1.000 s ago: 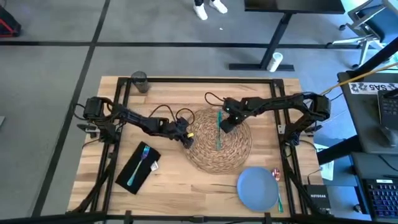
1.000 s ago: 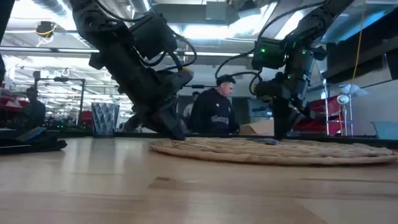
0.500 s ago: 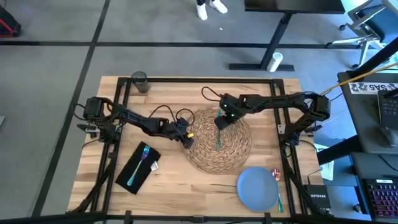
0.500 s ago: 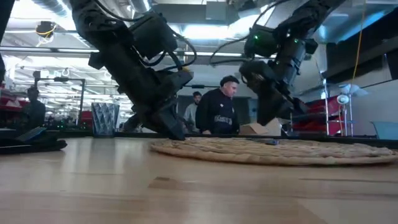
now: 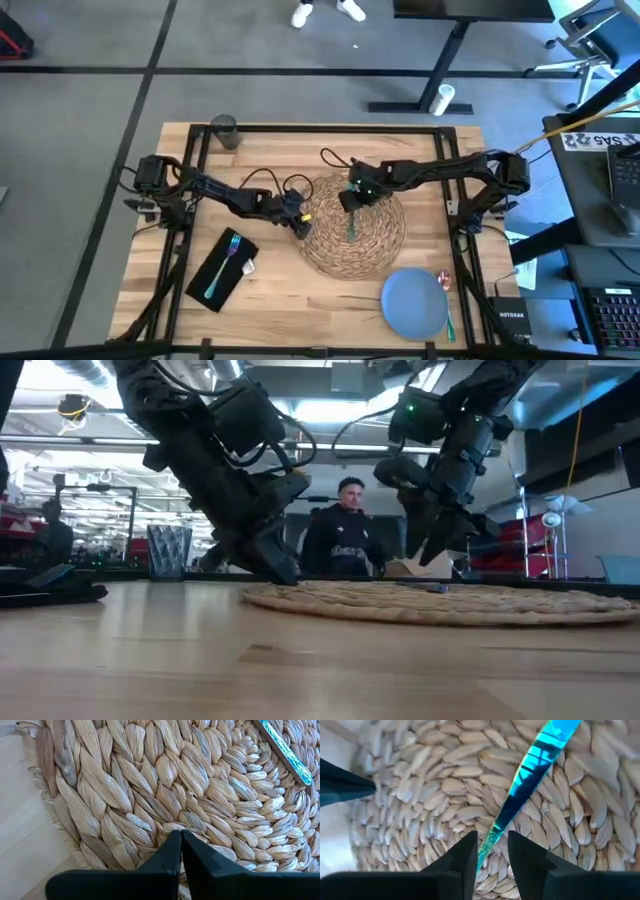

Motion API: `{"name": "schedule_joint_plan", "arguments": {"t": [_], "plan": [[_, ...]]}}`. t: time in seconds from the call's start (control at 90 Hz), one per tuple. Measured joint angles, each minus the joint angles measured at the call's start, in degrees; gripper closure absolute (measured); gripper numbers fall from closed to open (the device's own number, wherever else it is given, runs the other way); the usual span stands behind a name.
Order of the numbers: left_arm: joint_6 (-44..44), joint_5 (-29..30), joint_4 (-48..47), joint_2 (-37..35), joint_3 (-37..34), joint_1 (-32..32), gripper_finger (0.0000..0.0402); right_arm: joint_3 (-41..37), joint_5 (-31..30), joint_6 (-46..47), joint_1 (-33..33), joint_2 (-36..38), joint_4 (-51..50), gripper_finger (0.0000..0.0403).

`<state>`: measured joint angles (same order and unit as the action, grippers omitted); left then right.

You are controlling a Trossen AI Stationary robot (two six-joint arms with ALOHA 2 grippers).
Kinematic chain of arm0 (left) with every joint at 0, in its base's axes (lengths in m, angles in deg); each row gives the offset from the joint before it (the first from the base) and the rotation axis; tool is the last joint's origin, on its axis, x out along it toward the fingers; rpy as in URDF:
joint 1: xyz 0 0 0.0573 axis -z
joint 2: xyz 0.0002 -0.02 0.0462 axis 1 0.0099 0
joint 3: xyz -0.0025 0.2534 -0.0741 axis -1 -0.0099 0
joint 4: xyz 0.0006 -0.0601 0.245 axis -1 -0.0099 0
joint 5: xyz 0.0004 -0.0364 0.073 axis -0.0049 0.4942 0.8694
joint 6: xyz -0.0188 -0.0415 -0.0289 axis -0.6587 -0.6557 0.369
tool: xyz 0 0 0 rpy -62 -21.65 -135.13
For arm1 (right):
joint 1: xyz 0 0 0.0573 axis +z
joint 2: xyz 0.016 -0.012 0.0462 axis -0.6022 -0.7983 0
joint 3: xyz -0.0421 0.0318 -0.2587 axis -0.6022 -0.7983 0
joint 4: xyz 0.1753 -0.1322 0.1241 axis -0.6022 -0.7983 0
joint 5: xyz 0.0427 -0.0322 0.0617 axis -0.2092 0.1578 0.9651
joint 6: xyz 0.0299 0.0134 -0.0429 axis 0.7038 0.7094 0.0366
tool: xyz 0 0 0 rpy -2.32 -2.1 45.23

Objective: Set table place
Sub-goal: Adjust the blue table knife on the brown placemat

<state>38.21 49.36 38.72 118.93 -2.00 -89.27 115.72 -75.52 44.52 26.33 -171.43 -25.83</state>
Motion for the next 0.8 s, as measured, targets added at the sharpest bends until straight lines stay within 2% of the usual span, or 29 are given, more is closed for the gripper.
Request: {"name": "schedule_joint_plan", "arguments": {"t": [0.289,0.8], "plan": [[1.06,0.25,0.05,0.0,-0.02,-0.02,0.0401,-0.04,-1.55,4.02,1.82,-4.1,1.86,0.0308],[1.43,0.56,0.0,0.0,-0.04,-0.07,0.0401,0.17,-3.34,4.23,1.72,-6.46,1.2,0.0308]]}}
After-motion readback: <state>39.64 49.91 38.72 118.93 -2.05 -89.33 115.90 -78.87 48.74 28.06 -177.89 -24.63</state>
